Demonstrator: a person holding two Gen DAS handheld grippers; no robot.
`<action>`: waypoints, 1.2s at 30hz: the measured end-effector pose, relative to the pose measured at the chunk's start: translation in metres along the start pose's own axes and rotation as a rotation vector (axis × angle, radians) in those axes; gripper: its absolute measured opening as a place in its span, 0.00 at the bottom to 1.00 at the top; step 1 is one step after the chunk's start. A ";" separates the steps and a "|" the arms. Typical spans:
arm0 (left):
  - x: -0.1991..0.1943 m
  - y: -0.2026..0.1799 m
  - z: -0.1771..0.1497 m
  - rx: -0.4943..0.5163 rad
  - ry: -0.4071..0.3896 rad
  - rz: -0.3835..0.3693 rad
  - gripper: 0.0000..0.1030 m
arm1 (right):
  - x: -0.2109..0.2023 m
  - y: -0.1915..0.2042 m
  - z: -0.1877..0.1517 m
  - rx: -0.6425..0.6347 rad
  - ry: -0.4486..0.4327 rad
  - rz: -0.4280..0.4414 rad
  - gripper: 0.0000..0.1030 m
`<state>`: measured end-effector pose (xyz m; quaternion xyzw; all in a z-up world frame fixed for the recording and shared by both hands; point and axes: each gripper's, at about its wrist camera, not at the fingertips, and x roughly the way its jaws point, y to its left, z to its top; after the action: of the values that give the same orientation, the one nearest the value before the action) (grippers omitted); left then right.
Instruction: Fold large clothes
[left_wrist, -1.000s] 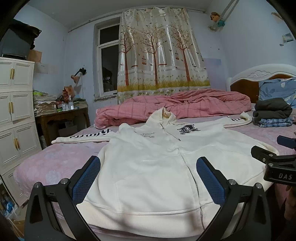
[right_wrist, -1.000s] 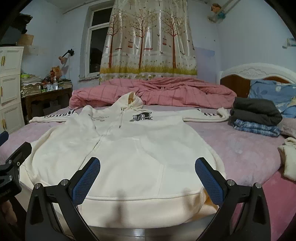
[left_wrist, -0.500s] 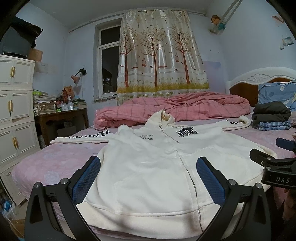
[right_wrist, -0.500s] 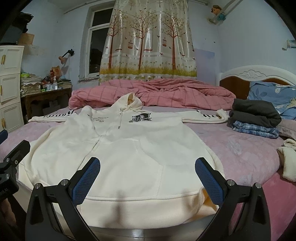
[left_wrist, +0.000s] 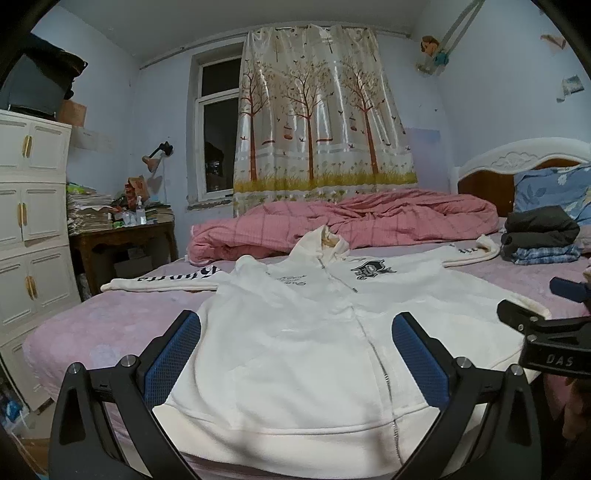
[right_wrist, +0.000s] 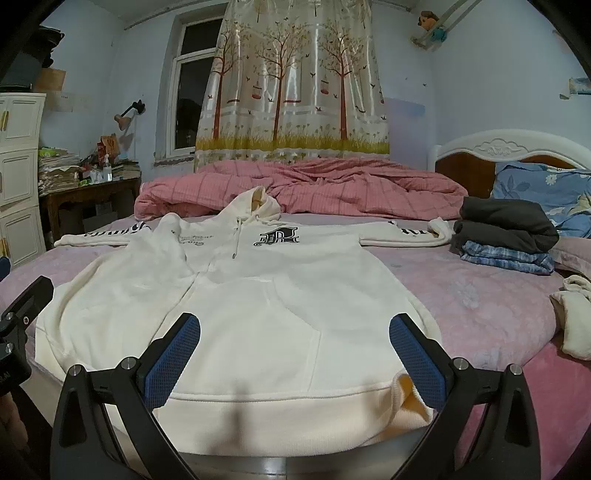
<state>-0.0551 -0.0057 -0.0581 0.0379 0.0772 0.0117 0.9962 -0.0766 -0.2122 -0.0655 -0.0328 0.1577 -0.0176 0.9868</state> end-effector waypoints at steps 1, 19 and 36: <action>-0.001 0.000 0.000 -0.003 -0.007 -0.004 1.00 | 0.000 0.000 0.000 -0.002 0.001 0.000 1.00; -0.007 -0.009 -0.035 0.011 -0.027 0.051 1.00 | -0.017 -0.001 -0.004 -0.091 0.011 -0.006 1.00; 0.005 -0.015 -0.172 0.365 0.000 0.014 1.00 | 0.017 0.079 -0.136 -0.509 -0.022 -0.006 1.00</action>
<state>-0.0762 -0.0080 -0.2290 0.2185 0.0779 0.0043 0.9727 -0.1013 -0.1426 -0.2050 -0.2809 0.1463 0.0199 0.9483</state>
